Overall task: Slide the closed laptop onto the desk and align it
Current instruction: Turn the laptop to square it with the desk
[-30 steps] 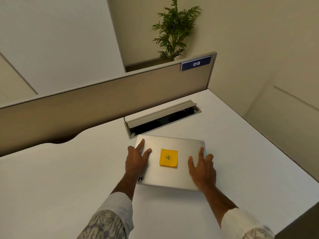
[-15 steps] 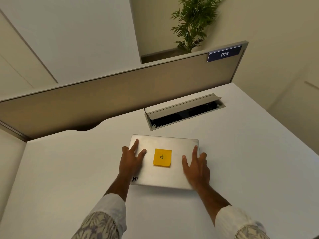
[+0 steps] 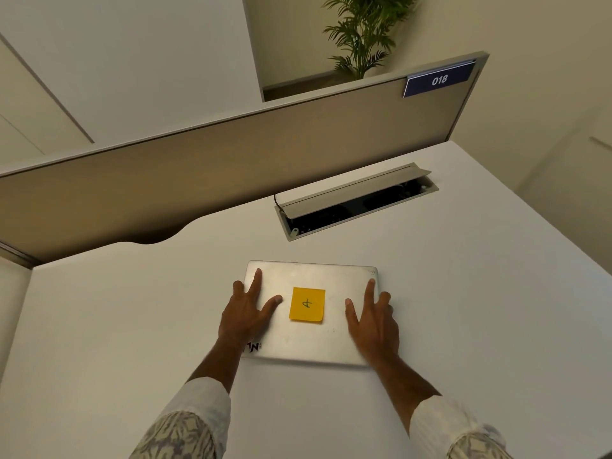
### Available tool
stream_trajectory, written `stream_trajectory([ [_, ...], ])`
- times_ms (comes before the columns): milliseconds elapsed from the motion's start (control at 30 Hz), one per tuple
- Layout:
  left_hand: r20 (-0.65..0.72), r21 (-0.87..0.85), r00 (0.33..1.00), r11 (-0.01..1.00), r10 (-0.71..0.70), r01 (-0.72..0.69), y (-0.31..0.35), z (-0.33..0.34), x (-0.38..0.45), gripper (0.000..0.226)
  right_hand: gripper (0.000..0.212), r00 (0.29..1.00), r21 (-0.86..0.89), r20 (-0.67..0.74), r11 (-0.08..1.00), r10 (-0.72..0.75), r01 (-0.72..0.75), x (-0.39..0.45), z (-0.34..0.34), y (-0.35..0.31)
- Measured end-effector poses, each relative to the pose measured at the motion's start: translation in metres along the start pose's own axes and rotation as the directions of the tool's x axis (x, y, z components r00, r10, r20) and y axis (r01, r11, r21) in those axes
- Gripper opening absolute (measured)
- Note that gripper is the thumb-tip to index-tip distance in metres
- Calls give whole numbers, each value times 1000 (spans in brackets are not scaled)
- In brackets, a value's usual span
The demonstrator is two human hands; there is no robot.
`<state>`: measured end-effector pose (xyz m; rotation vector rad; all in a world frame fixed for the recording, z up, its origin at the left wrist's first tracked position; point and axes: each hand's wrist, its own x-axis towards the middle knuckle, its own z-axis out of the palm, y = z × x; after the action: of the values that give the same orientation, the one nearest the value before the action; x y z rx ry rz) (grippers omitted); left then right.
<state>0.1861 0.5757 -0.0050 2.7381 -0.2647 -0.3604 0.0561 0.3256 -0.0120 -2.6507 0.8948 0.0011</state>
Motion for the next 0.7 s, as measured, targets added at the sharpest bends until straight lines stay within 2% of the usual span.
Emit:
stream_trajectory([
  [333,-25,96,998,994,53,-51,-1,5,0,88,73,1000,-46,-31,999,-6,4,-3,4,1],
  [700,-53,151,997,987,55,-46,2,12,-5,80,71,1000,-87,-19,996,22,-24,-5,5,-2],
])
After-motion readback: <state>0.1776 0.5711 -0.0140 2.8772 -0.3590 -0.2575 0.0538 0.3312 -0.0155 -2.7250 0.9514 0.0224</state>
